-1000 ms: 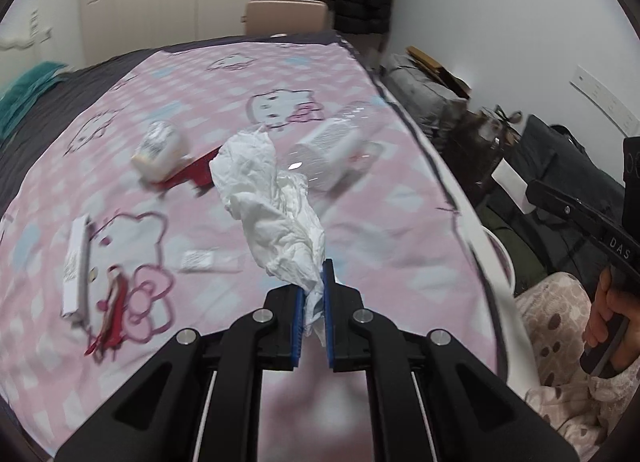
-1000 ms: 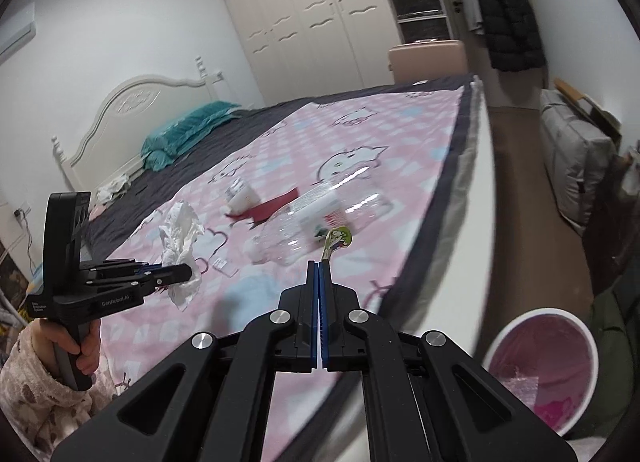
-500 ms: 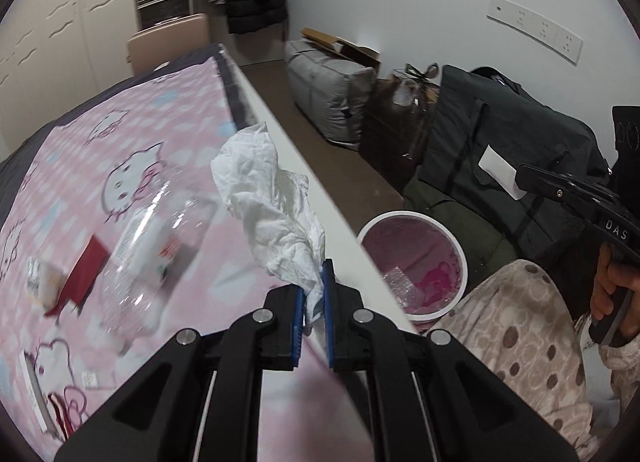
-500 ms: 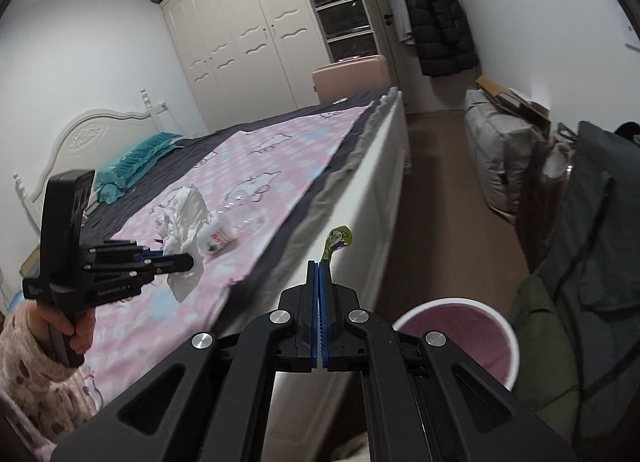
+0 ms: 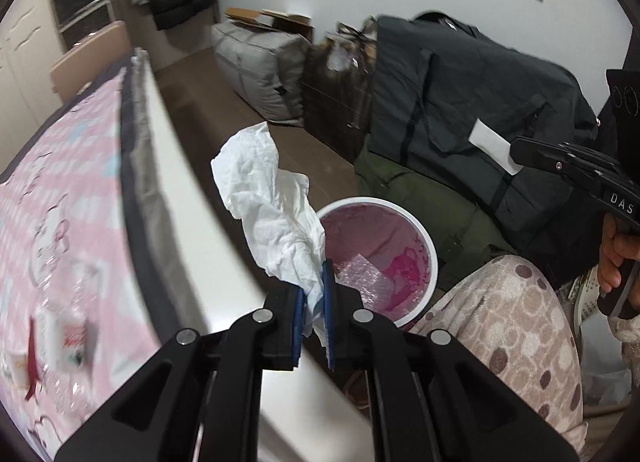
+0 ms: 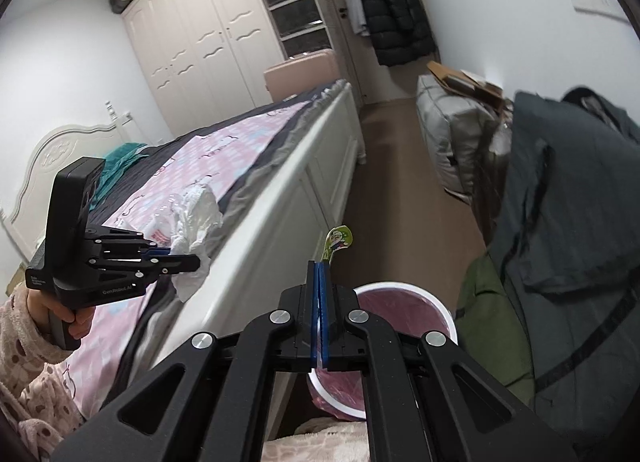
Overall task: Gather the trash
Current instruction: 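Carry the tissue and candy wrapper over to the white bin, then open the left tool over the bin while the right tool releases the wrapper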
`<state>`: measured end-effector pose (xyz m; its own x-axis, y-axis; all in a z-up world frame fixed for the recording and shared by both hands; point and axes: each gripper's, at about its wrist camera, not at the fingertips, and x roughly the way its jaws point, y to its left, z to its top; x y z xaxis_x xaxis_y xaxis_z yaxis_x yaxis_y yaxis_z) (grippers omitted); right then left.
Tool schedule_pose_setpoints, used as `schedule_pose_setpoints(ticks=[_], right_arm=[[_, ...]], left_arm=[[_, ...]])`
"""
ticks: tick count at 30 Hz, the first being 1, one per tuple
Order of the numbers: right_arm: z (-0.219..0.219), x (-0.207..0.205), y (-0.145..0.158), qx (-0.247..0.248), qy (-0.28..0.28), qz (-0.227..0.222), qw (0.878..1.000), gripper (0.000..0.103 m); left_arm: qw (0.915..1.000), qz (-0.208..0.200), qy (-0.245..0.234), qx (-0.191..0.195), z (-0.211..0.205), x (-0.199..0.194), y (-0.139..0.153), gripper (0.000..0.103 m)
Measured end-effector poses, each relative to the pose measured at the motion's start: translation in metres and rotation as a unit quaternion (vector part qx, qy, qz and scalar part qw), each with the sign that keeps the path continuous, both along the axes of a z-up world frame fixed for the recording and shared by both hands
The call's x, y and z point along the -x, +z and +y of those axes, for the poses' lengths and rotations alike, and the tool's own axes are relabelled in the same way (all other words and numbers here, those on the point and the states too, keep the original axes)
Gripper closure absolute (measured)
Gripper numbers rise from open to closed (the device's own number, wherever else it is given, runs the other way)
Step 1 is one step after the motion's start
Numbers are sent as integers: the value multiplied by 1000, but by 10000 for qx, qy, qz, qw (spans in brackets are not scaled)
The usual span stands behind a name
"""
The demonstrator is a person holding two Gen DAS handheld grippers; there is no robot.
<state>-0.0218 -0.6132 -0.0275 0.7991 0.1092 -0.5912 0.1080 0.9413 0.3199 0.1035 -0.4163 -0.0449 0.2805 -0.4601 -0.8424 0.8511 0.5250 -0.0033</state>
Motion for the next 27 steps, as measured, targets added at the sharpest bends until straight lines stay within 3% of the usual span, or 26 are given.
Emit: schedule_pose_setpoints(ticks=[12, 19, 27], right_arm=[[-43, -16, -54, -5, 295, 626, 9976, 103], [-54, -34, -86, 56, 715, 997, 9924, 103], [-51, -55, -117, 67, 1125, 1330, 9847, 103]], left_arm=[[9943, 403, -799, -582, -83, -14, -58, 95], [9833, 422, -1329, -1168, -118, -19, -95, 95], [9714, 623, -1524, -1712, -142, -37, -130, 95]])
